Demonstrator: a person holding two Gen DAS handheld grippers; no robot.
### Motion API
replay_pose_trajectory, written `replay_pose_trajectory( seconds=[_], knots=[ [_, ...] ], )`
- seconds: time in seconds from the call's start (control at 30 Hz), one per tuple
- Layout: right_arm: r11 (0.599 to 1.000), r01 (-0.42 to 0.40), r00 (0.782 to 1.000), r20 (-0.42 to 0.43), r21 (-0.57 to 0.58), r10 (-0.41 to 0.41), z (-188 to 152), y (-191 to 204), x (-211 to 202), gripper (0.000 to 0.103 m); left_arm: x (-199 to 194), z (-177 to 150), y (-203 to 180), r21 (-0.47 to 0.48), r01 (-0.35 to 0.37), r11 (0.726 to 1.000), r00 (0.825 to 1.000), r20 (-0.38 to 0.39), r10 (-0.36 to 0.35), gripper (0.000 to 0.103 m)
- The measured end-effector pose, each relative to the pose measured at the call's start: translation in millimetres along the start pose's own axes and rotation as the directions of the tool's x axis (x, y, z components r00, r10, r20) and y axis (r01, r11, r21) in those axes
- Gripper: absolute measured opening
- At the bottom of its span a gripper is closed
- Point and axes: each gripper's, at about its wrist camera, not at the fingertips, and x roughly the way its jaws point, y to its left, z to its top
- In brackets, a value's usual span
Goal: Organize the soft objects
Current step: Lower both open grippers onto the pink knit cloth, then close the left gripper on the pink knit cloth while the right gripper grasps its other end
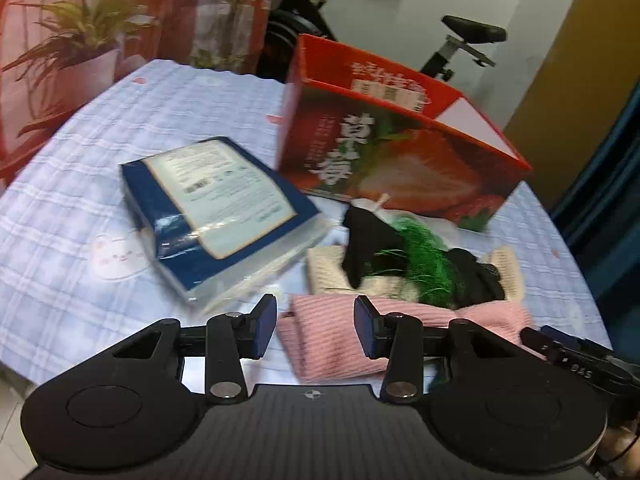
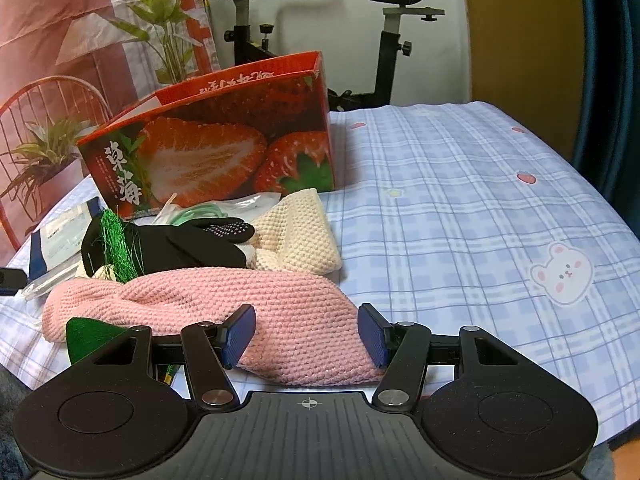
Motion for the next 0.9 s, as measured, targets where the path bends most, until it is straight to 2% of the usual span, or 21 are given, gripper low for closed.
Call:
replay_pose_trajectory(
  seconds=[0.1,0.27,0.4,0.47,0.7,0.9],
  knots=[
    [1.000,-0.001,1.000,0.000,-0.005,0.001,-0.1,1.3,0.2,0.054,10.8,-3.3,-10.3,0.021,0.024,1.000,0.999,-0.028,-0.023,0.045],
    [1.000,0.000,1.000,0.003,0.000,0.000,-0.5,1.5,-1.2,0.060,34.0,-15.1,-13.4,0.018,0.004,1.000,0.997,-0.079,-0.003,0.047],
    [1.000,-0.001,1.000,-0.001,-0.001,0.001,-0.6,1.7,-0.1,0.062,36.2,-25.4,-8.4,0.004,0.002,1.000,0.997,-0.083,-0.002,0.050],
    [1.000,0.002,1.000,-0.008,0.006,-0.002,-0.6,0.7,2.5,0.067,38.7,-27.9,-4.9,-0.013,0.018,1.000,0.995,-0.095,-0.019,0.051],
    [1.000,0.009,1.000,-0.019,0.017,-0.009,-3.1,0.7,11.7,0.072,41.0,-32.0,-4.1,-0.012,0.027,1.000,0.996,-0.082,-0.028,0.051],
    [0.999,-0.003,1.000,-0.031,-0.050,0.001,-5.5,16.5,16.0,0.072,41.2,-34.0,-8.2,0.006,0.024,1.000,0.997,-0.072,-0.023,0.052]
  ],
)
